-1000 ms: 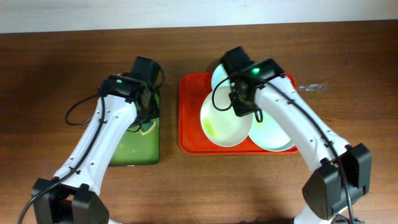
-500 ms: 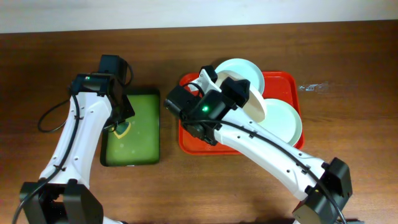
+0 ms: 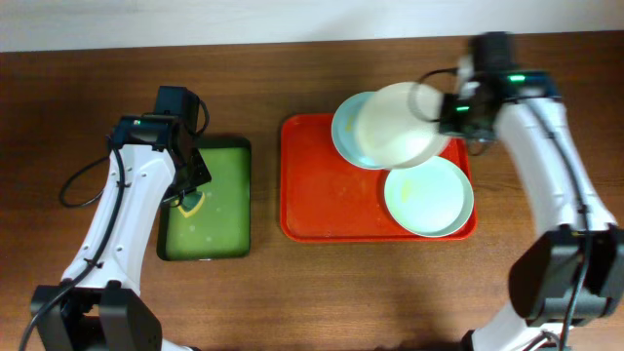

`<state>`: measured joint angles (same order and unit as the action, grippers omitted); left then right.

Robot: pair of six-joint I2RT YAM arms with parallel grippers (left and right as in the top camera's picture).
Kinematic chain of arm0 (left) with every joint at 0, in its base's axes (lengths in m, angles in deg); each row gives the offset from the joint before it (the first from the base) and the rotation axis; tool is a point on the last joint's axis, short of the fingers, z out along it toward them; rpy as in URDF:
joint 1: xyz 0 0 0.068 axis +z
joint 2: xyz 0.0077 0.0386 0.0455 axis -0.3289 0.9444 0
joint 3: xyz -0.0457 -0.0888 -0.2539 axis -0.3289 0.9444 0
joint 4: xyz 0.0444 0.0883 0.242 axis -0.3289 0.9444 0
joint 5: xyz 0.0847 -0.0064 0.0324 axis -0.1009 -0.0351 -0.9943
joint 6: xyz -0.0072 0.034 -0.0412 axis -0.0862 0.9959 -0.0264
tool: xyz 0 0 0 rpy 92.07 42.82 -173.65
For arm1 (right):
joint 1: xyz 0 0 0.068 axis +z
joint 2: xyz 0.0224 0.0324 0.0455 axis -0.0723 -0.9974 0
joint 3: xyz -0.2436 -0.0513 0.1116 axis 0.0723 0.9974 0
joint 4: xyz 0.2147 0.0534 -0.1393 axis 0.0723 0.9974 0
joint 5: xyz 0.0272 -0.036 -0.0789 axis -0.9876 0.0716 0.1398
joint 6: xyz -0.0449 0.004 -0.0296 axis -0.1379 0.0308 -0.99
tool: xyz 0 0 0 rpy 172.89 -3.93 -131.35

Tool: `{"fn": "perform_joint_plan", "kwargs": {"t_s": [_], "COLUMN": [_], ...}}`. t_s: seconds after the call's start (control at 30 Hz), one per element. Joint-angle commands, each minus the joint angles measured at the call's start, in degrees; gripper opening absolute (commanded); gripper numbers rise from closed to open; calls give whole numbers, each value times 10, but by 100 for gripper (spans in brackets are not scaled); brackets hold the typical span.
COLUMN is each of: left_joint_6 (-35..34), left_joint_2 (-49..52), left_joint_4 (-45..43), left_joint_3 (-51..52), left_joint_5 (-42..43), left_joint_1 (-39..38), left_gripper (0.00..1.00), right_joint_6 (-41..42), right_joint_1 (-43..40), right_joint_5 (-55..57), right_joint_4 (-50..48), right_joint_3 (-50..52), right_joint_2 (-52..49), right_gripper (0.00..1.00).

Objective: Clean dirty plates on tray and stack at the side

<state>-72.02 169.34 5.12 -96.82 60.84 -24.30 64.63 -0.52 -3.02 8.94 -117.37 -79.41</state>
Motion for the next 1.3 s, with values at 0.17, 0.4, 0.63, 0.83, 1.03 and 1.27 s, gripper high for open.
{"fn": "perform_joint_plan", "kwargs": {"t_s": [0.17,0.4,0.63,0.83,1.03,1.27], "left_joint_6": [11,11,11,11,11,10], "left_joint_2": [-3,-3,-3,-3,-3,-3], "left_joint_4": [-10,-22,-23,-26,-26,-33], "left_joint_3": [1,1,1,1,1,1], "left_joint_5": [0,0,0,0,0,5], "left_joint_1": [2,2,2,2,2,2], "left_gripper": [0,0,0,0,0,0], "right_joint_6": [6,6,5,-19,55,5], "right_joint_1": [-276,-334,-296,-126,14,33], "right_joint_5": [-29,26,-42,-104,-33,-122], "right_joint_4": [-45,-159,-161,-232,-315,-352], "right_joint_3": [17,123,125,125,125,115], "right_joint_2": [-25,-41,-41,-54,-136,-181], "right_gripper": [4,4,41,43,48,49]}}
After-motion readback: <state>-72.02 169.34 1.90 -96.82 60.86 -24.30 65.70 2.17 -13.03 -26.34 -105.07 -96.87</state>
